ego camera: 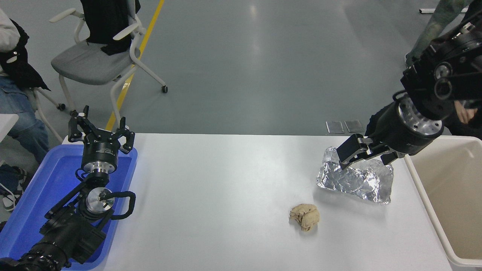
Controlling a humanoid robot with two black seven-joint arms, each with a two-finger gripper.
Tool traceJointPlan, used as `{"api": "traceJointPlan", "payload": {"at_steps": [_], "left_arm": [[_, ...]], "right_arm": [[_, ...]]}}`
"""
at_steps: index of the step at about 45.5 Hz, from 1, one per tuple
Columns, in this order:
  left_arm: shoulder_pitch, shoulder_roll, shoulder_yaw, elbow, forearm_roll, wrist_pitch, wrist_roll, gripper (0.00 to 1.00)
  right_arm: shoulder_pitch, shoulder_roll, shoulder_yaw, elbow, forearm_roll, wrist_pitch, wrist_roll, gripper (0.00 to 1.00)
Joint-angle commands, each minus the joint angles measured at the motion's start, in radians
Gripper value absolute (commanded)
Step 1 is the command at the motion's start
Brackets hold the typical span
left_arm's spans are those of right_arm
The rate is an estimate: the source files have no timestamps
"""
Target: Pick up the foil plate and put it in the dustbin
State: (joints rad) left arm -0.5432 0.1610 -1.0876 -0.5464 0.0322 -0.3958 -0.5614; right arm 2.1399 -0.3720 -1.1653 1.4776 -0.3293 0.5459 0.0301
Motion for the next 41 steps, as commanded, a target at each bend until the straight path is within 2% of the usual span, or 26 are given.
{"api": "traceJointPlan", "payload": {"at_steps": [1,7,18,30,36,41], "left_arm": [[0.000,0.000,0.000,0.000,0.000,0.000,0.000,0.99],[0.000,0.000,0.000,0.000,0.000,0.000,0.000,0.99],[0.000,0.000,0.000,0.000,0.000,0.000,0.000,0.99],[0.000,0.000,0.000,0.000,0.000,0.000,0.000,0.99],[-0.001,0.000,0.000,0.000,0.000,0.000,0.000,0.99],[0.000,0.000,0.000,0.000,0.000,0.000,0.000,0.99]], "right_arm": [[-0.231,-0.011,0.022,-0.221,-0.065,-0.057,-0.001,1.00],[-0.379,-0.054,0.076,-0.391,-0.091,-0.063,-0.001,1.00],[-0.695,-0.057,0.176,-0.749,-0.097,-0.107,-0.004,1.00],[-0.870,-0.062,0.254,-0.849,-0.119,-0.179,-0.004,1.00],[-0.946,-0.053,0.263,-0.889,-0.223,-0.261,-0.004,1.00],[-0.983,-0.050,0.306,-0.898,-0.229,-0.279,-0.004,1.00]]}}
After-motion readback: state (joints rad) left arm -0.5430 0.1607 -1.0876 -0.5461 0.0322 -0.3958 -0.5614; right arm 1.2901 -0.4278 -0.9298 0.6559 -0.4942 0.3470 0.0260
